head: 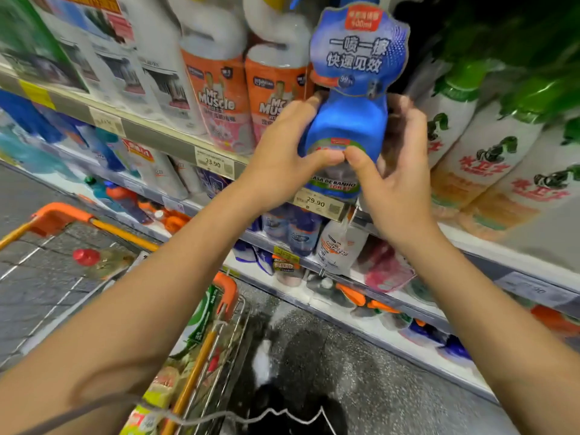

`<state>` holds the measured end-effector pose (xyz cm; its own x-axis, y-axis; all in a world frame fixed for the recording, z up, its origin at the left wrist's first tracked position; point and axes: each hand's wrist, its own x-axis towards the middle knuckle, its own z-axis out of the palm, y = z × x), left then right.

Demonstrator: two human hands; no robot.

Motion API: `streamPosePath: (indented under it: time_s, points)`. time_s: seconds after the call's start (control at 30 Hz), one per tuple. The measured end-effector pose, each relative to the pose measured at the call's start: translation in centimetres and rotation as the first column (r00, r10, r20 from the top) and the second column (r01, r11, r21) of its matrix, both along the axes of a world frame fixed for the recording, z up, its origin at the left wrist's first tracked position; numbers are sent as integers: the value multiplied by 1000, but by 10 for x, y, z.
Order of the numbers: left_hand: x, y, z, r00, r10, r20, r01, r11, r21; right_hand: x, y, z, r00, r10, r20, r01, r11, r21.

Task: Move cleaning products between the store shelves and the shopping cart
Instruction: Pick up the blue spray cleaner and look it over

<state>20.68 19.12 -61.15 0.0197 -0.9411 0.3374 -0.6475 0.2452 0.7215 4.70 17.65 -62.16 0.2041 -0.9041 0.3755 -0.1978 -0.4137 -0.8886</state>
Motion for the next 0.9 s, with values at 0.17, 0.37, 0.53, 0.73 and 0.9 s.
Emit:
streamPosePath:
  time_s: [0.17, 0.37, 0.53, 0.73, 0.9]
  points:
    - [-4, -11, -6, 997, 28, 68, -30, 999, 35, 2, -9, -8, 990, -67, -123, 58, 995, -76]
    - [-10, -20, -13, 988, 105, 111, -112, 992, 62, 2, -19, -15, 962, -66, -267, 79, 996, 41]
    - [-13, -20, -20, 976, 170, 133, -178, 983, 53, 2, -21, -15, 923, -83, -376, 103, 994, 33]
    - [-20, -26, -18, 919, 316, 237, -332, 943, 29, 14, -29, -14, 870, -164, -465, 150, 986, -67]
    - [-24, -34, -17, 875, 348, 338, -370, 929, -1, 23, -32, -14, 736, -285, -614, 252, 957, -144]
